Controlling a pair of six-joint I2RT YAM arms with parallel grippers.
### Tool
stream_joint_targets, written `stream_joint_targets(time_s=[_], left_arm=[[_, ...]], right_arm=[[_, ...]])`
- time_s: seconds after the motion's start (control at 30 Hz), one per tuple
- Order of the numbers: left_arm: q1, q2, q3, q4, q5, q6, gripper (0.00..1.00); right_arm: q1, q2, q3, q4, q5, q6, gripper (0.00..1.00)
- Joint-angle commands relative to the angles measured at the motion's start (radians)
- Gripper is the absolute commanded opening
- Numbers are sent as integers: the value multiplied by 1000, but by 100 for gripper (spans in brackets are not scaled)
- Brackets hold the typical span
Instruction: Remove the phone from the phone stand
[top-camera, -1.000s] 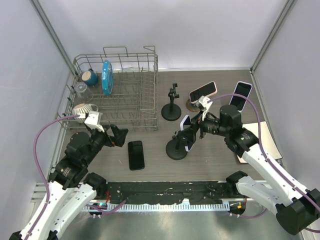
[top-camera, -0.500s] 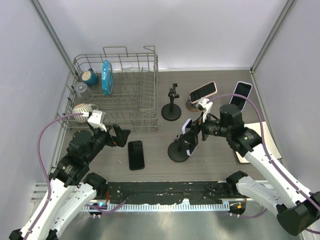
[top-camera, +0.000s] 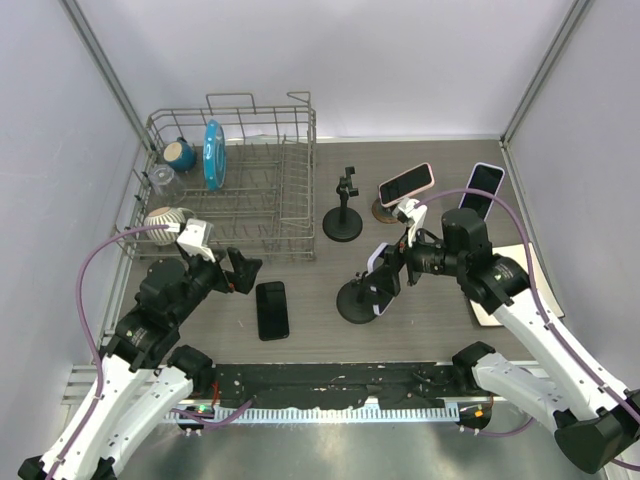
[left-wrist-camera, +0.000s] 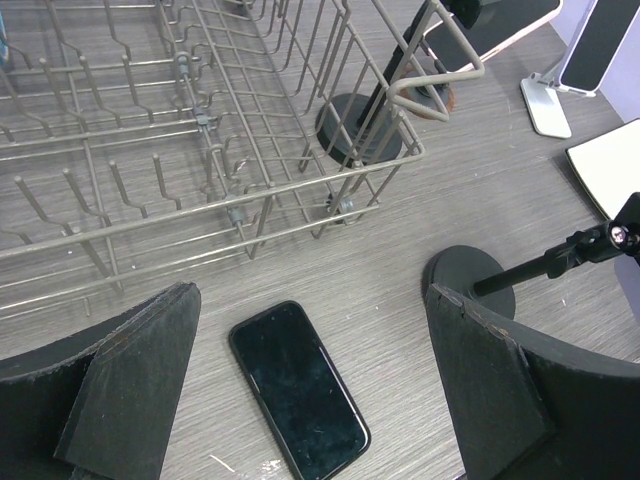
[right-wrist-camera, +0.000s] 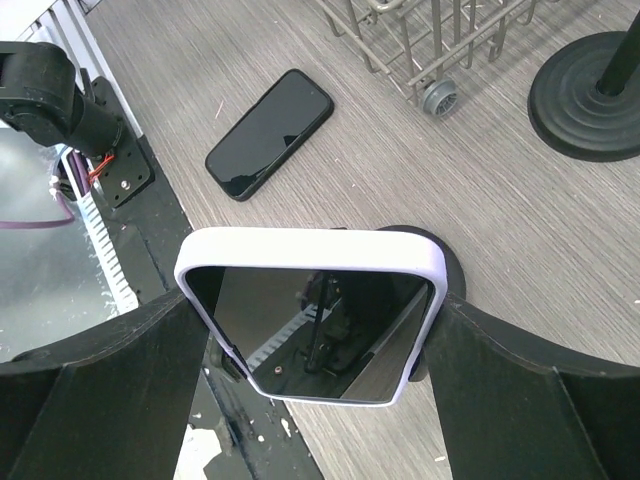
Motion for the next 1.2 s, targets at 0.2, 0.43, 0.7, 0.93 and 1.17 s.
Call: stream_joint_targets(time_s=[0.2, 0.43, 0.7, 0.93, 1.17], left_arm=[[5, 7, 4, 49, 64, -1, 100], [5, 13, 4, 49, 79, 0, 100], [5, 13, 6, 50, 90, 0, 100], [5, 18, 4, 58, 127, 2, 100], [5, 21, 3, 64, 148, 2, 100]], right_arm=[[5, -27, 88, 6, 28, 6, 86], [5, 15, 97, 35, 53, 25, 79], [19, 105, 117, 107, -8, -1, 44], [32, 194, 173, 158, -160, -93, 43], [38, 291, 264, 49, -152, -225, 66]])
